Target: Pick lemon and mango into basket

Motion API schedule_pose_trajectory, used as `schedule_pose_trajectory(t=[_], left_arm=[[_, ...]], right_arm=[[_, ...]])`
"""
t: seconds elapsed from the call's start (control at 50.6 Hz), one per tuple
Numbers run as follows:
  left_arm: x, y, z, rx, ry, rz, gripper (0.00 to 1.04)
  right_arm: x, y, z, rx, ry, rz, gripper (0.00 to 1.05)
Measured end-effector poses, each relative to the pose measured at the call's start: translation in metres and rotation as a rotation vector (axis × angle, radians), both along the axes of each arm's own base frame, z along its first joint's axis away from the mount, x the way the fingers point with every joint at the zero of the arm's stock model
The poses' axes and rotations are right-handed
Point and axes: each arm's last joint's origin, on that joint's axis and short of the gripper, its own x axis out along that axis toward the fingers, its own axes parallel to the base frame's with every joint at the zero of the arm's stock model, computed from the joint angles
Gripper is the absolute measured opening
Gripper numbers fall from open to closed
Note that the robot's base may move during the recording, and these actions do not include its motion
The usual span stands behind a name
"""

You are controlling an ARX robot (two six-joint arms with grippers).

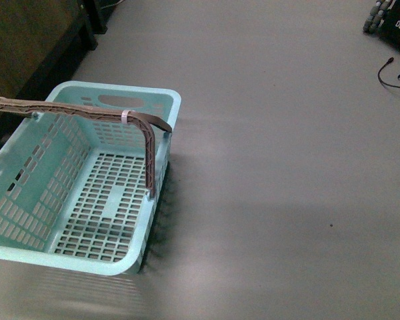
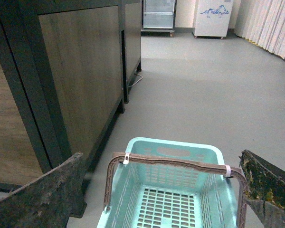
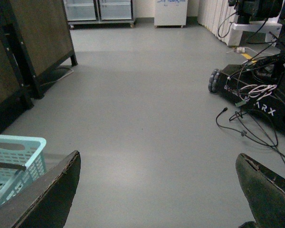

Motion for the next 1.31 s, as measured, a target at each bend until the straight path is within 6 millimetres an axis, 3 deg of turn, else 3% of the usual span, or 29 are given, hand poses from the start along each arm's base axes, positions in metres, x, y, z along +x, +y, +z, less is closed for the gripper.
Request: schedule_pose_trajectory(t=[0.831, 0.85, 0.91, 0.949, 0.989, 1.206, 1.305], left_arm=[[0.0, 0.0, 0.0, 0.0, 0.0, 0.0, 0.98], [0.0, 0.0, 0.0, -0.003, 0.01, -0.001, 0.98], [0.002, 0.001, 0.001, -0.135, 0.326, -0.001, 0.98], [0.006, 0.002, -0.001, -0.272, 0.528, 0.039, 0.98], [0.013, 0.004, -0.003, -0.363, 0.591, 0.072, 0.98], [0.059, 0.007, 0.005, -0.626, 0.573, 0.128, 0.98], [0.098, 0.005, -0.005, -0.766, 0.571, 0.18, 0.98]], right_arm=[[0.0, 0.0, 0.0, 0.0, 0.0, 0.0, 0.96], [0.0, 0.0, 0.0, 0.0, 0.0, 0.0, 0.96], [0.0, 0.0, 0.0, 0.0, 0.0, 0.0, 0.96], [0.0, 0.0, 0.0, 0.0, 0.0, 0.003, 0.96], [0.0, 0.0, 0.0, 0.0, 0.0, 0.003, 0.96], [0.0, 0.0, 0.0, 0.0, 0.0, 0.003, 0.96], [0.0, 0.0, 0.0, 0.0, 0.0, 0.003, 0.96]])
